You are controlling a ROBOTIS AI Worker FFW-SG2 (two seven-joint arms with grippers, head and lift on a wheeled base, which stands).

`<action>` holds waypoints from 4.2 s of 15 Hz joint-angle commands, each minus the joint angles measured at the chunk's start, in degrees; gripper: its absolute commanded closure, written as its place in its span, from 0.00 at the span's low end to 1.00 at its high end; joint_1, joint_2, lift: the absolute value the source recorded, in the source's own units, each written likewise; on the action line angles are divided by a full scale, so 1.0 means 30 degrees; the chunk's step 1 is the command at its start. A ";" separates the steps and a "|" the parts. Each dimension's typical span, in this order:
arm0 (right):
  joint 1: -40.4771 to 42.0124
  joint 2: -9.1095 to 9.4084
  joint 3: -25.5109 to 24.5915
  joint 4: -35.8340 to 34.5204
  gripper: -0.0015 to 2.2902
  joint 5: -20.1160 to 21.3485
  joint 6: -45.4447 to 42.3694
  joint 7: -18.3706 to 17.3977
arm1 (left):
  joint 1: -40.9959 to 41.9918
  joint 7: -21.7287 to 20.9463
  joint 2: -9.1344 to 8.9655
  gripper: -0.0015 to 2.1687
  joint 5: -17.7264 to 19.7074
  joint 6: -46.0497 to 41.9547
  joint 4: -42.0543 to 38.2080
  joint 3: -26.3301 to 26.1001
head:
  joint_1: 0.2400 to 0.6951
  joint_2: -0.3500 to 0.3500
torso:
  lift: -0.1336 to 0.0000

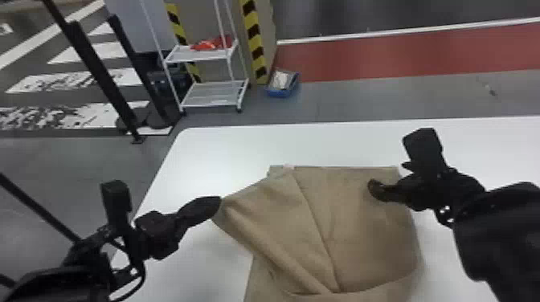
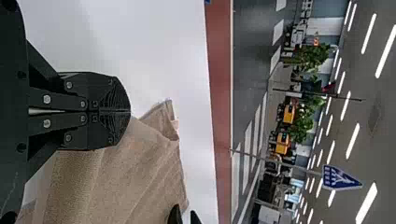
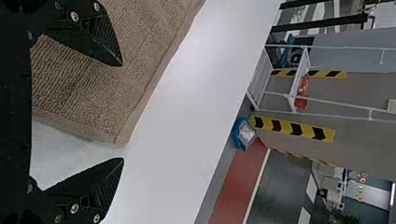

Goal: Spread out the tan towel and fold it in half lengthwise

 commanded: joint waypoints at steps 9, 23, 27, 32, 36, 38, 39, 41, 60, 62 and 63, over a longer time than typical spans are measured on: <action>-0.0295 0.0081 -0.0561 0.0429 0.61 -0.0090 -0.0312 0.0124 | -0.0161 0.0294 -0.0001 0.62 -0.0059 -0.0117 0.0181 -0.0193 | 1.00 0.85 | 0.06; 0.9461 0.0081 -1.1577 -1.0645 0.61 -0.4251 -0.0019 -0.0081 | -0.5083 0.1465 0.0292 0.62 -0.3253 0.0117 0.4282 -0.1394 | 1.00 0.52 | 0.06; 1.2391 0.0081 -1.2397 -1.3106 0.60 -0.4749 -0.0137 -0.0110 | -0.4966 0.1788 0.0380 0.62 -0.3516 0.1406 0.4282 -0.0926 | 1.00 0.44 | 0.06; 1.3357 0.0081 -1.2368 -1.4864 0.00 -0.5364 0.0801 0.0417 | -0.4087 0.1788 0.0321 0.62 -0.3135 0.1406 0.3843 -0.0574 | 1.00 0.47 | 0.06; 1.3416 0.0081 -1.2924 -1.5948 0.02 -0.4866 0.3027 0.1150 | -0.3531 0.1817 0.0263 0.62 -0.3048 0.1816 0.3403 -0.0105 | 1.00 0.49 | 0.06; 1.3182 0.0081 -1.2924 -1.5948 0.02 -0.2786 0.2676 0.2439 | -0.3501 0.1817 0.0292 0.61 -0.3048 0.2285 0.3403 0.0012 | 1.00 0.49 | 0.06; 1.2918 0.0081 -1.2778 -1.5977 0.02 -0.1262 0.2500 0.3376 | -0.3413 0.1846 0.0263 0.37 -0.2989 0.2461 0.3345 0.0070 | 1.00 0.49 | 0.06; 1.2566 -0.0435 -1.2339 -1.6182 0.02 0.1697 0.2500 0.4431 | -0.3032 0.2725 0.0204 0.00 -0.2872 0.2285 0.3081 0.0041 | 1.00 0.49 | 0.06; 1.1248 -0.5005 -0.8325 -1.3311 0.21 1.5906 -0.2070 1.5212 | -0.1157 0.3985 0.0175 0.04 -0.1026 0.0469 0.2085 0.1447 | 1.00 0.49 | 0.06; 1.1014 -0.5122 -0.8178 -1.3106 0.24 1.5935 -0.2070 1.5593 | -0.0982 0.3985 0.0175 0.04 -0.0792 0.0410 0.1968 0.1858 | 1.00 0.54 | 0.06; 1.0896 -0.5210 -0.8208 -1.2842 0.25 1.5994 -0.2070 1.5593 | -0.0982 0.3985 0.0175 0.04 -0.0792 0.0410 0.1968 0.1975 | 1.00 0.55 | 0.06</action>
